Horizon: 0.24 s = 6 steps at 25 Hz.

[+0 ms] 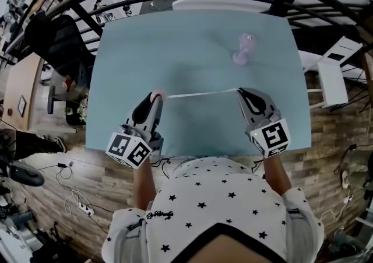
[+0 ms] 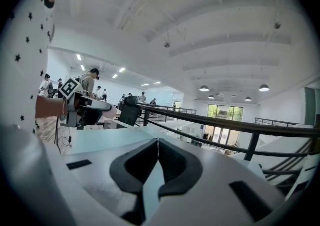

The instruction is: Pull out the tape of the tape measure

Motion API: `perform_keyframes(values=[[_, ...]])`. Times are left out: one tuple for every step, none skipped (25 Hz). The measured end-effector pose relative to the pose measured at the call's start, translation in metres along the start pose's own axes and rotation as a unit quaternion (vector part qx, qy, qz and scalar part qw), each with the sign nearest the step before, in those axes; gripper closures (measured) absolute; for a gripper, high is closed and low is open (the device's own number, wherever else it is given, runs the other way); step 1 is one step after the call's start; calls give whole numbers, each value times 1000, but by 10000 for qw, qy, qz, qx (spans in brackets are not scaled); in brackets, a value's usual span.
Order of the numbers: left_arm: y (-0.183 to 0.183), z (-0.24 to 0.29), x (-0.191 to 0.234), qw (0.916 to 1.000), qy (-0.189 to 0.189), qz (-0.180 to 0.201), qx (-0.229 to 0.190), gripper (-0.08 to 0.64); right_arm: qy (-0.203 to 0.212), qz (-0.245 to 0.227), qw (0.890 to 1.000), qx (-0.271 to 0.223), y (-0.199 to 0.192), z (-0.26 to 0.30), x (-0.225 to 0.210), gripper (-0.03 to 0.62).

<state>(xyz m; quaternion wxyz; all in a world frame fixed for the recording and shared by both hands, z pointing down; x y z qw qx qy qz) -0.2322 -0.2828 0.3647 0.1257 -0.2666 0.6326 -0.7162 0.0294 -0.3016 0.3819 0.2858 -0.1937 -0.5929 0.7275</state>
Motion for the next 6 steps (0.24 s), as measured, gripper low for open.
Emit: perform_keyframes(values=[[0,0,0,10000,-3,3,-2,472,0,-2,10000,1,-1,0,0,591],[-1,0,-1,10000,-7,6,-5,472,1,-7,10000,2,-1,-1,0,589],[-1,0,-2,10000,-10,8,-8,472,5,-14,10000,0,-1,-2,0,589],[-1,0,-3,10000,-11,9,-10,472,10,-22,10000,-5,-1,-3,0,589],[-1,0,-4,10000,-11,10,-12,472,14,-29,10000,-8,-1,-4,-1,591],[-1,0,-5,10000,-10,11,-13,472,16,-33,10000,-9,-1,-5,-1,591]])
Point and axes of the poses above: the fingertips, and each gripper's own axes: z forward along the fingers, x to its left, y out of its top, the point moved 3 cm from there along -z, backward along the fingers, and after that the axes turned 5 degrees about z, right-handed, at the moved point
